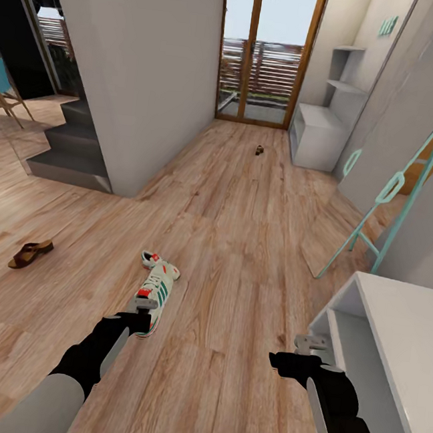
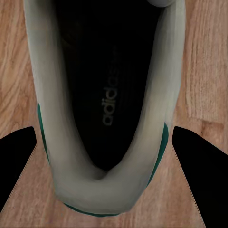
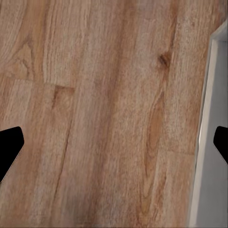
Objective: Pick up the two gym shoes and the two sandals from the corridor floor and place them onto the hallstand (shoe rack) in the corridor, making sure they are on the rack and not on the floor. Arrange them so the two gym shoes are next to each other and the two sandals are next to each other.
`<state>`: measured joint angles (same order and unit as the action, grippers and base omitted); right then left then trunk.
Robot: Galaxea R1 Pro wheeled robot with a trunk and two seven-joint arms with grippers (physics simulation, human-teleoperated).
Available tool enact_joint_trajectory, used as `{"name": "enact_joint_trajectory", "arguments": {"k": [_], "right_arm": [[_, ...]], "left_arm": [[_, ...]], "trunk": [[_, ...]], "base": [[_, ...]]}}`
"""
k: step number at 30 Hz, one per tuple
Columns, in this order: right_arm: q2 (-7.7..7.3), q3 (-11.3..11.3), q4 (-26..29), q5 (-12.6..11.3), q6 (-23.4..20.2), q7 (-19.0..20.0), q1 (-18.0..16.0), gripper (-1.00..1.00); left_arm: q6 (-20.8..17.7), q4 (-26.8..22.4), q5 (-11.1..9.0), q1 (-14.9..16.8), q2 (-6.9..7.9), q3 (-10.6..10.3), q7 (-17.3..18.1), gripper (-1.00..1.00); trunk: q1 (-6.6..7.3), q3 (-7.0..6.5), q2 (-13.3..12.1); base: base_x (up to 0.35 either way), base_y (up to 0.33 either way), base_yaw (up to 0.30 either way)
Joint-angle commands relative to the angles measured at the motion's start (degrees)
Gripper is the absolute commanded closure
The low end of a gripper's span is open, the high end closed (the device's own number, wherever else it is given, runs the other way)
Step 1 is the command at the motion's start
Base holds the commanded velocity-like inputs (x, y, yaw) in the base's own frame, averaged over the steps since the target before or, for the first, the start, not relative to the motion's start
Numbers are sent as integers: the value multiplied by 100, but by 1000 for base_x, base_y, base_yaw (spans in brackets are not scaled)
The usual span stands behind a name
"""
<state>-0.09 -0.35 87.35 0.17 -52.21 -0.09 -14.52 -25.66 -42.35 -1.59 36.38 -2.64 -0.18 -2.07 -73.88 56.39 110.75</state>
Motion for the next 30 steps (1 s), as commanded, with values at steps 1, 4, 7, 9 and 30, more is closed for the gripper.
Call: {"name": "enact_joint_trajectory", "arguments": {"k": [1, 4, 7, 9, 30], "right_arm": [[0, 0, 0, 0, 0, 0, 0, -100], [0, 0, 1, 0, 0, 0, 0, -100], [0, 0, 1, 0, 0, 0, 0, -100], [0, 0, 1, 0, 0, 0, 0, -100], [0, 0, 1, 0, 0, 0, 0, -100]], "left_arm": [[0, -1, 1, 0, 0, 0, 4, 100], [0, 0, 1, 0, 0, 0, 5, 100], [0, 0, 1, 0, 0, 0, 5, 100], [2, -1, 1, 0, 0, 0, 5, 100], [0, -1, 0, 0, 0, 0, 6, 100]], "trunk": [[0, 0, 0], [0, 0, 0], [0, 0, 0], [0, 0, 0], [0, 0, 0]], "base": [[333, 0, 0], [334, 0, 0], [334, 0, 0], [334, 0, 0], [334, 0, -118]]}}
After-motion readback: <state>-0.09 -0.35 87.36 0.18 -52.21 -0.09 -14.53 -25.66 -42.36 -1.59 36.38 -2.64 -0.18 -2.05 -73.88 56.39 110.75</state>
